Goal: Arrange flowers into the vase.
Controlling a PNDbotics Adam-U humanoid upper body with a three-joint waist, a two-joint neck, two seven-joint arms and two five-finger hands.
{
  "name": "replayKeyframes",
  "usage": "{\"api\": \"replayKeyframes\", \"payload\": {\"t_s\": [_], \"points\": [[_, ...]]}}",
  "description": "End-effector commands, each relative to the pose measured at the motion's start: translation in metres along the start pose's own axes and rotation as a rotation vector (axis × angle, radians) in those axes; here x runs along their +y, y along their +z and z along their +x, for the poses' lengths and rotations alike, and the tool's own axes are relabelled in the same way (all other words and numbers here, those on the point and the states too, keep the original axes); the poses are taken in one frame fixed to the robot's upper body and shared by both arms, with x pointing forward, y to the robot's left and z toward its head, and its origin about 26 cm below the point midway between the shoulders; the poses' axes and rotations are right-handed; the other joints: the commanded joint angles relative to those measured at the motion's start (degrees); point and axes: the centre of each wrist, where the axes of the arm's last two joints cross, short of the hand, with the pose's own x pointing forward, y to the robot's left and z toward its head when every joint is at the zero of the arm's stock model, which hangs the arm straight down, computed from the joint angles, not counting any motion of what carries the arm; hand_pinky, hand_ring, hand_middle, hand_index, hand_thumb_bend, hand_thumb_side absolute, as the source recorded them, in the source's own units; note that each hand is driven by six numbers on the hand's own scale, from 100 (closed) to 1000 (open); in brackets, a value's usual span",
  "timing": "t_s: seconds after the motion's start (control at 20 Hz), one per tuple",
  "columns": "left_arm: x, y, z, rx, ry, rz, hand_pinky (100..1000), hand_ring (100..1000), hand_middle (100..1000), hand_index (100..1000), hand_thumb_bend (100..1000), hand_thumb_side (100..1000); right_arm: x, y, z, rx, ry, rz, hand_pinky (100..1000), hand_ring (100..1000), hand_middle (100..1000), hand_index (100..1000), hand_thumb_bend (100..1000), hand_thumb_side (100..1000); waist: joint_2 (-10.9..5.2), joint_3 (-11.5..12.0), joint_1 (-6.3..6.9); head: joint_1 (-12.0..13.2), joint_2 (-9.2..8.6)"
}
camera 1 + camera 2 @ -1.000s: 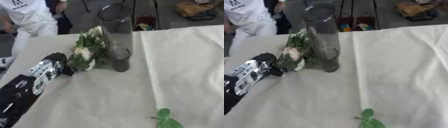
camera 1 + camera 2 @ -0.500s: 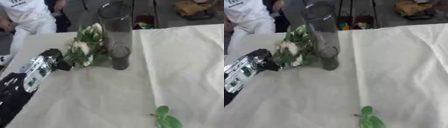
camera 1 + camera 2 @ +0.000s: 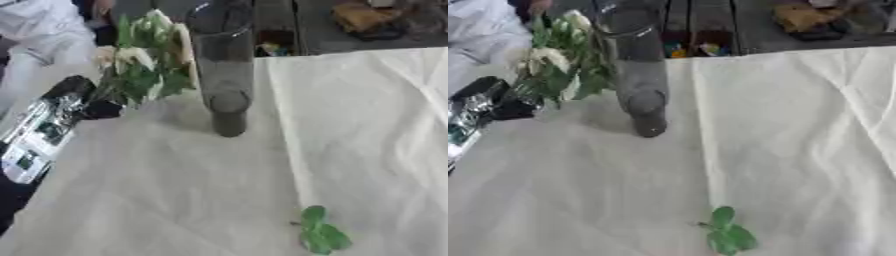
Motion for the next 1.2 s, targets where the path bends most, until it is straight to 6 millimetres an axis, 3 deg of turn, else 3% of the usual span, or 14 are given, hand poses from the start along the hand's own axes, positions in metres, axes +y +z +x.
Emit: {"api": "replayKeyframes", "payload": {"t_s": [0.05,0.6,0.85,1.2], "points": [[0.027,0.008,0.005,-0.025,0.039,0.115,100,100,100,100,153,549,-0.002,-0.005,0.005,-0.029,0.013,0.002,780,840,584,837,100,1000,-1.37,0.1,-0.28,-0.9,-1.22],[0.061,0.034,0.028,-0.120,0.186,0.382,100,100,100,100,124,576,-0.003,-0.004,0.005,-0.030,0.015,-0.007,779,840,585,837,100,1000,-1.60,-0.2,-0.68,2.0,-0.86],[0.079,0.050,0.043,-0.216,0.339,0.538,100,100,100,100,144,597,-0.002,-0.004,0.004,-0.028,0.011,-0.010,780,840,585,838,100,1000,-1.84,-0.6,-0.72,2.6,-0.47],[0.089,0.058,0.063,-0.384,0.579,0.613,100,100,100,100,182,625,-0.002,-0.003,0.004,-0.024,0.004,-0.006,780,840,583,838,100,1000,-2.06,-1.3,-0.75,4.3,-0.38]]}}
